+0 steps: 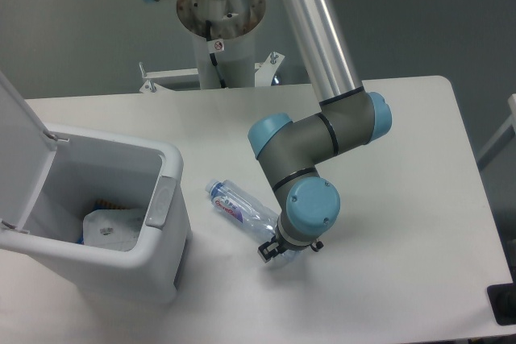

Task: Place the trash in the trash can
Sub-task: 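Reposition the gripper along the bottle toward its bottom end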

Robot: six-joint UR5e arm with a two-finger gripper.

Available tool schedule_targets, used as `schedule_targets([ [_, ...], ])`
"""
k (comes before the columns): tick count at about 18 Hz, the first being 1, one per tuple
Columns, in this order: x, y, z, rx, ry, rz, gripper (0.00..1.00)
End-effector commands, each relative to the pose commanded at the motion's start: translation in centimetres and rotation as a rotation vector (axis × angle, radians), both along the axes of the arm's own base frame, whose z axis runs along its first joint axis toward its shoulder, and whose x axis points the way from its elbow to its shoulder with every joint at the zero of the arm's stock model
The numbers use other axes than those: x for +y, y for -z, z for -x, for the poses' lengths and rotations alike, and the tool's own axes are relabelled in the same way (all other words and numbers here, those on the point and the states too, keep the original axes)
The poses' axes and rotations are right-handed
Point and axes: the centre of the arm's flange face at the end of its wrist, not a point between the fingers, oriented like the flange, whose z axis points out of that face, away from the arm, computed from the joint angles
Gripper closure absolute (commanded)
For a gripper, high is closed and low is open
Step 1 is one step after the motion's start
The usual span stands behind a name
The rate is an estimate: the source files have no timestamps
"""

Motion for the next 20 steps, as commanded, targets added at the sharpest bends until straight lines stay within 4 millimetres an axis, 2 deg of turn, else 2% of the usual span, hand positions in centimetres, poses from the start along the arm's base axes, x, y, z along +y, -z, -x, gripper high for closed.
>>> schedule_targets([
  [9, 0.1, -2.6, 0.4, 0.035, 0.013, -0.026, 0.42],
  [15, 1.3, -6.2, 1.9, 0.088, 0.011, -0.081, 0.42],
  [20, 2.1, -10.7, 4.7, 0.173, -0.02, -0.214, 0.42],
])
